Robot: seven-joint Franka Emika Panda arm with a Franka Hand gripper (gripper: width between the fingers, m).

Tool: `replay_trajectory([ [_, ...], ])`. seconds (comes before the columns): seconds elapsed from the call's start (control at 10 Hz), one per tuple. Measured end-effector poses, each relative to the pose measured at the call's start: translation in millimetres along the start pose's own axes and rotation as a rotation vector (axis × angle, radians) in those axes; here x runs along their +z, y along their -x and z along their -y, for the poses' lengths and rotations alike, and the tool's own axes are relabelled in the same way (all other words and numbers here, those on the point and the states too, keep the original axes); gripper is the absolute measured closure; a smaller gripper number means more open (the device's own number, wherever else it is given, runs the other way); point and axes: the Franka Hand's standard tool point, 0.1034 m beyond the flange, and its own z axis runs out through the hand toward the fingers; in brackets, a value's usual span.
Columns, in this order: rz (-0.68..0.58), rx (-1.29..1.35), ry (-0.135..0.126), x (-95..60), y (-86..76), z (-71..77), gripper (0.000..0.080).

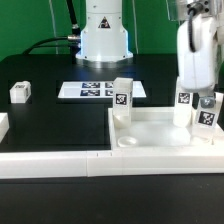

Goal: Assemble square table

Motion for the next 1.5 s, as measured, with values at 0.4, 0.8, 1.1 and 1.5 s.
replay_trajectory([
  [0.4,-0.007,-0.193,0.042,-2.8,-6.8,-0.2,0.0420],
  [0.8,-0.047,-0.500,0.016,-0.4,-12.6,2.4,0.0153],
  [1.1,-0.142,-0.926,0.141,0.2,-6.9,-2.3,0.0151],
  [1.5,-0.143,-1.372,0.169,8.1,-4.1,2.3,0.0151],
])
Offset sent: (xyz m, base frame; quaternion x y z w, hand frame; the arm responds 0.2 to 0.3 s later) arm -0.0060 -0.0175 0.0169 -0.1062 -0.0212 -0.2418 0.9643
